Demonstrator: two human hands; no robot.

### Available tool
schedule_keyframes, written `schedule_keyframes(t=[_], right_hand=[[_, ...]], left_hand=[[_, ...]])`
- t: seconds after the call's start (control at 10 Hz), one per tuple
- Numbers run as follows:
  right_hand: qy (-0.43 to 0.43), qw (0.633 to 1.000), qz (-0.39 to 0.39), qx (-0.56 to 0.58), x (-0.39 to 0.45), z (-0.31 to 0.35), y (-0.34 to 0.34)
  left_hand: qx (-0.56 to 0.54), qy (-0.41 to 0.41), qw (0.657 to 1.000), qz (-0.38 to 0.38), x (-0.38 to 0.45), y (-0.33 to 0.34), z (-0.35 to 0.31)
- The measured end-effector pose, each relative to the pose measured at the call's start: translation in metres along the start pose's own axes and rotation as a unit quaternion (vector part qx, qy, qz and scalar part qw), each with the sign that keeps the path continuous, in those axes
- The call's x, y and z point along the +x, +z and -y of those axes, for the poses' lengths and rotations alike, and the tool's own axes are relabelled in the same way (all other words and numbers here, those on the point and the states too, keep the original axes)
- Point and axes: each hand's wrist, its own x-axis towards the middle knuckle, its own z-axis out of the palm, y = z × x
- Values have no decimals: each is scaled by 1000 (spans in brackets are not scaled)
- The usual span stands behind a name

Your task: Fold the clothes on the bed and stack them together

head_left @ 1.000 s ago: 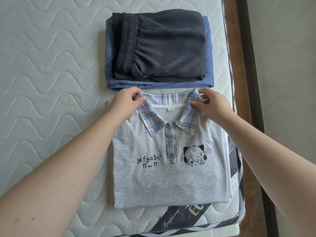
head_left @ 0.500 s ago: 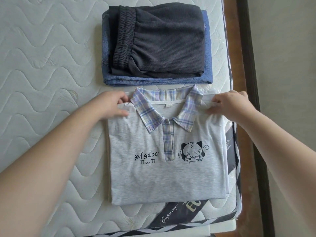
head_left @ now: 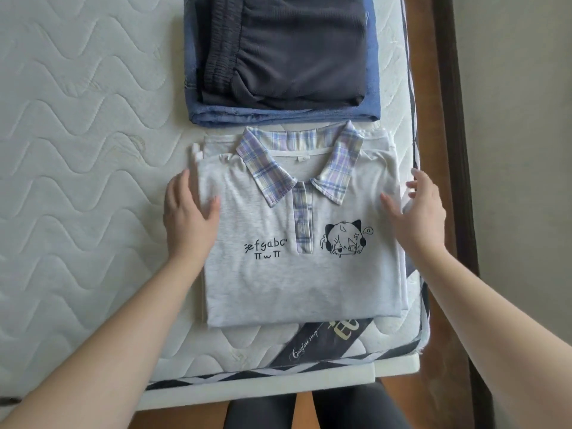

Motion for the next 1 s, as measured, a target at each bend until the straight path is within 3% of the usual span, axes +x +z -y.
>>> schedule_keyframes(t=[0.1, 0.2, 0.3, 0.5, 0.7, 0.9, 1.0], right_hand=[[-180, 975, -31, -129, -55, -6, 20], [-270, 943, 28, -195, -97, -8, 56], [-270, 934, 66, -225, -119, -13, 84], [-225, 948, 51, -220, -129, -29, 84], [-184, 942, 114, -258, -146, -86, 46], [-198, 915, 184, -300, -160, -86, 11], [-196, 907, 174, -330, -176, -70, -20]], left_hand=[[102, 156, 982, 15, -67, 14, -10], [144, 234, 957, 87, -116, 40, -22], [232, 252, 925, 164, -139, 61, -22], [254, 209, 932, 154, -147, 59, -5], [248, 78, 949, 178, -194, 15, 36], [270, 34, 922, 277, -217, -9, 35], [260, 72, 920, 285, -212, -27, 7]])
